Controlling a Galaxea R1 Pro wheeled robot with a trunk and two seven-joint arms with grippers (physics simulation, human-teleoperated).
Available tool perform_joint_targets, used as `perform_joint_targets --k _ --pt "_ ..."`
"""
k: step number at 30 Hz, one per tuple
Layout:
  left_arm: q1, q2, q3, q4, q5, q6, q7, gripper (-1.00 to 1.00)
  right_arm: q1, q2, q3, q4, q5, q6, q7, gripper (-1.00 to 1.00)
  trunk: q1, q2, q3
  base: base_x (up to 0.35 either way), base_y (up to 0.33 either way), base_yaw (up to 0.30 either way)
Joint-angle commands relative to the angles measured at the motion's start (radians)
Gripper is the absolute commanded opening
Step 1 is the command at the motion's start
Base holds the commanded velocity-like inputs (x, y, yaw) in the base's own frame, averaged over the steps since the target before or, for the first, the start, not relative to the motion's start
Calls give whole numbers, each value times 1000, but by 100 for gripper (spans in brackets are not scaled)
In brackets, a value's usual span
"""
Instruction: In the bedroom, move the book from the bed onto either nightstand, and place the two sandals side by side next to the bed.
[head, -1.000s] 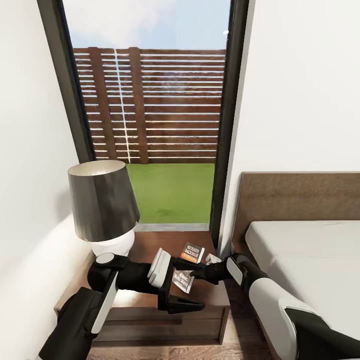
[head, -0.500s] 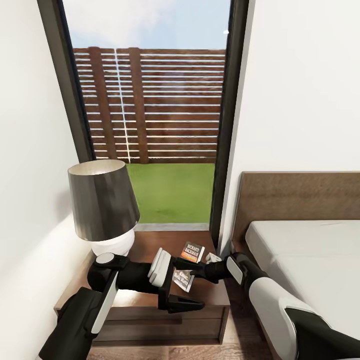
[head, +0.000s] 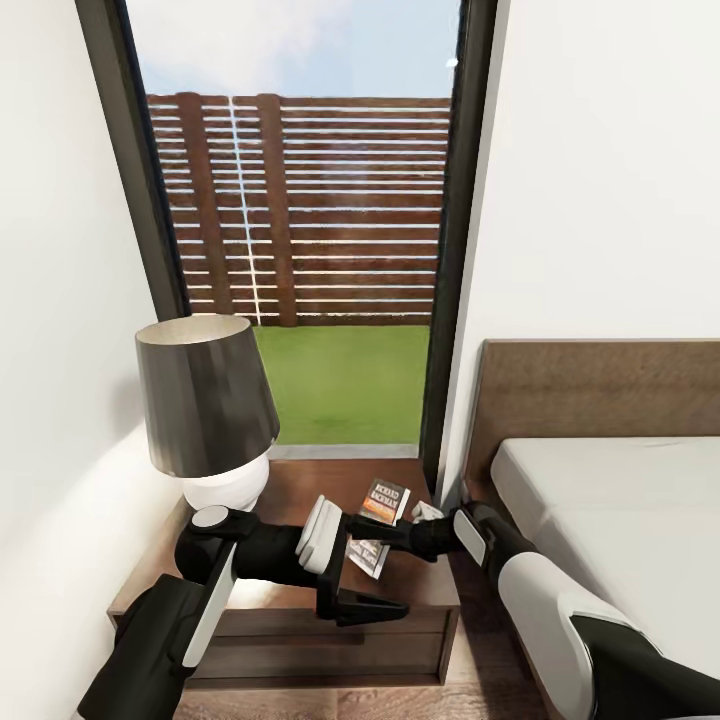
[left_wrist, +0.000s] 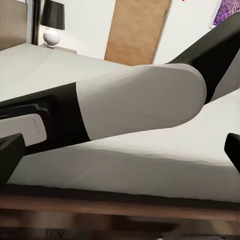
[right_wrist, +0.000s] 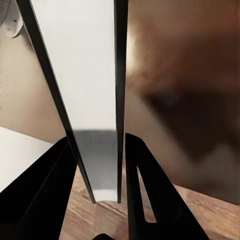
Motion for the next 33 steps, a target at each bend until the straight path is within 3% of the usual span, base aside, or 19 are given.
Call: perform_joint_targets --k 1,13,18,33 --pt "-1 0 0 0 2 11 -2 100 0 0 -4 -3 -4 8 -3 -100 0 0 -1 0 0 0" --pt "-1 0 0 0 2 11 -1 100 -5 0 -3 -8 -4 8 -3 -100 0 0 -1 0 0 0" --pt "-1 0 0 0 2 11 -1 100 -9 0 -3 -8 -4 8 -3 -100 19 -35 -17 0 0 0" --pt "-1 0 0 0 2 11 -1 100 -16 -1 -3 -9 -4 8 -3 -100 19 -35 -17 0 0 0"
